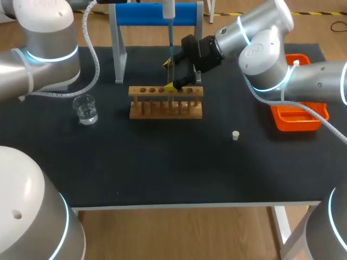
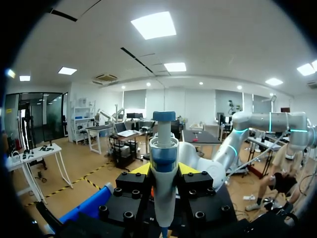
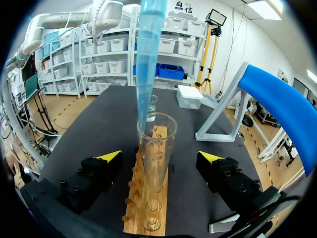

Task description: Invert the test tube, pick up the pipette, mount the tip to pipette, aspirate from beaker and dispense into the tube, eject the tip, return the pipette, and cap with the stopper.

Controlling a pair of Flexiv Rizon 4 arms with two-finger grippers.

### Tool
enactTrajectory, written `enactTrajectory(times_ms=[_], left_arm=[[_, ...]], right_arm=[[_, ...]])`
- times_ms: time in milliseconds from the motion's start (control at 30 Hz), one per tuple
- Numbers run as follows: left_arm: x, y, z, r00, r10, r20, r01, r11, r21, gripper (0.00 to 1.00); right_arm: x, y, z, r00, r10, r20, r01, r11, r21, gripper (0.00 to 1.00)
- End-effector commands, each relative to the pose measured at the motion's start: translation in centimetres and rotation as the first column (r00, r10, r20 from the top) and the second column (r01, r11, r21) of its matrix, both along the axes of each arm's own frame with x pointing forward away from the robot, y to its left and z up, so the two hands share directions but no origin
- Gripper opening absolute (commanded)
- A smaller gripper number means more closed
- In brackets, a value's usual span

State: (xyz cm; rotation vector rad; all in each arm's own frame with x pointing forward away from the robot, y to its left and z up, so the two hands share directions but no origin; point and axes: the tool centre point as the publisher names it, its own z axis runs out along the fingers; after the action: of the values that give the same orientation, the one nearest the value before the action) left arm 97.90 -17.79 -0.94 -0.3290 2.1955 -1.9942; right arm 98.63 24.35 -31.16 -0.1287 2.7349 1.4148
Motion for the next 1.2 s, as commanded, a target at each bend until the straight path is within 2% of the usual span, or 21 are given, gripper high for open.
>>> enactTrajectory(times_ms=[33,667,1200], left_arm=[[0.1,0.2,-0.3,1.000,-0.003,-0.001,0.003,1.000,-0.004,0.00],[0.3,0.8,-0.6,0.999,0.031,0.015,-0.031,0.999,0.027,0.00],[0.4,1.2,0.3,0.998,0.044,0.043,-0.046,0.998,0.035,0.00]], right_arm=[[0.1,-0.1,0.1,1.000,0.002,-0.003,-0.002,1.000,-0.003,1.00],[0.1,-0.1,0.1,1.000,0.002,-0.003,-0.002,1.000,-0.003,1.00],[0.1,-0.1,0.1,1.000,0.002,-0.003,-0.002,1.000,-0.003,1.00]])
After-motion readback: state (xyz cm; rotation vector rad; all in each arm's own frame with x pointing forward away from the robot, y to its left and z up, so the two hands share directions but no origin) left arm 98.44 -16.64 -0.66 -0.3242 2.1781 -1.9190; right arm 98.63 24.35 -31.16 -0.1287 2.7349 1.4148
